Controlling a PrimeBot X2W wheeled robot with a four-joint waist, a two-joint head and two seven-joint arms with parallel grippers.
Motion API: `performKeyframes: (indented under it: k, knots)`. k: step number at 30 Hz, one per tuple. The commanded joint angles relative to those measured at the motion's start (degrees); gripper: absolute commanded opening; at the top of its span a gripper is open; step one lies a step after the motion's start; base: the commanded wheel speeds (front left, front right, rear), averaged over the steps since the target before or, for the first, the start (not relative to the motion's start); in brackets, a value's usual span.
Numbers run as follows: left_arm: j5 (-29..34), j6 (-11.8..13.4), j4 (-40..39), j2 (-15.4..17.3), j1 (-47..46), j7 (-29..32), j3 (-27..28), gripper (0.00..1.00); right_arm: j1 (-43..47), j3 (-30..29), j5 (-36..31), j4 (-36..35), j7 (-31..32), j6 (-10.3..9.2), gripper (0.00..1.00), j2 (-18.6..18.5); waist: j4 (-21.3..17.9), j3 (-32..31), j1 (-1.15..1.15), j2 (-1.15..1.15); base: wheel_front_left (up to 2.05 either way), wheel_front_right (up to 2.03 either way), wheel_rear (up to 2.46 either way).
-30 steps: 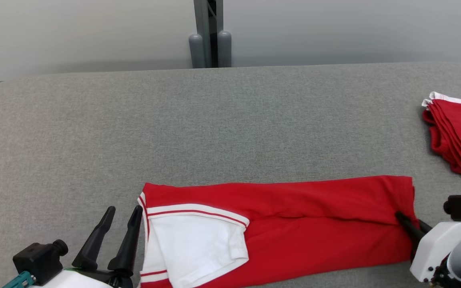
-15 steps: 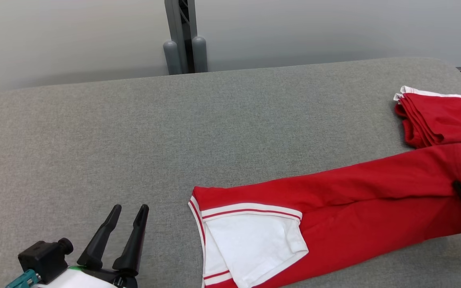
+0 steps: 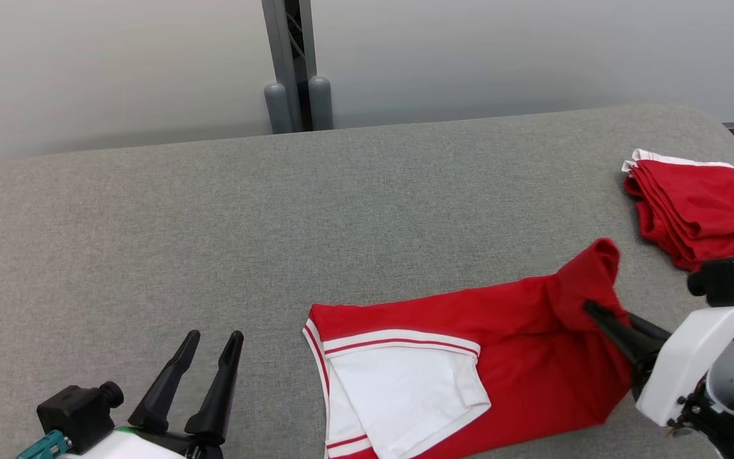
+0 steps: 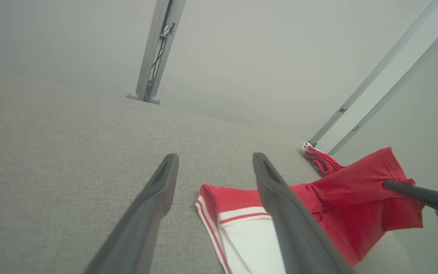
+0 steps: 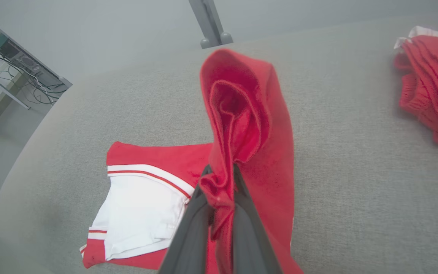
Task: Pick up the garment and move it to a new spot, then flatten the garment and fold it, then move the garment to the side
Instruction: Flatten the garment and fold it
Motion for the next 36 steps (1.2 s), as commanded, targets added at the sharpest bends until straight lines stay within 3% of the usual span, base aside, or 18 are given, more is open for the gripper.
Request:
performKeyframes:
  k: [1,6,11,18,31,32,33,36]
  knots:
    - [0.1,0.0,-0.2,0.4,0.4,0.0,0.1,1.0,0.5,0.4,0.3,-0.8,0.6,0.01,0.0,0.4,0.2,-0.1,0.0,0.0,0.0,0.0,0.0]
    - [0.2,0.3,-0.8,0.6,0.2,0.1,0.1,1.0,0.3,5.3,0.1,-4.0,3.4,0.01,0.0,3.9,1.1,-0.3,0.0,0.0,0.0,0.0,0.0]
    - [0.3,0.2,-0.8,0.4,-0.6,0.0,-0.2,1.0,-1.8,11.2,-1.6,-1.9,2.5,0.01,0.0,7.5,2.5,-0.1,0.0,0.0,0.0,0.0,0.0]
    - [0.6,-0.3,-0.3,0.0,-1.9,0.4,-1.3,1.0,-5.1,18.7,-3.0,5.2,-1.2,0.01,0.0,10.7,5.0,-0.1,0.0,0.0,0.0,0.0,0.0]
    - [0.7,-0.5,0.5,-0.7,-2.8,0.2,-2.3,1.0,-12.6,26.5,-3.7,23.0,-10.0,0.01,0.0,12.7,7.7,0.1,0.0,0.0,0.0,0.0,0.0]
    - [0.7,-0.6,0.6,-0.7,-2.9,0.3,-2.3,1.0,-13.2,27.4,-3.2,24.1,-10.5,0.01,0.07,12.7,7.8,0.1,0.0,0.0,0.0,0.0,0.0]
    - [0.7,-0.6,0.6,-0.7,-2.9,0.3,-2.3,1.0,-13.2,27.4,-3.2,24.1,-10.5,0.01,0.07,12.7,7.8,0.1,0.0,0.0,0.0,0.0,0.0]
    - [0.6,-0.6,0.8,-0.8,-3.0,0.2,-2.5,1.0,-14.9,29.8,-1.0,26.9,-12.5,0.01,0.42,12.7,8.0,0.1,0.0,0.0,0.0,0.0,0.0]
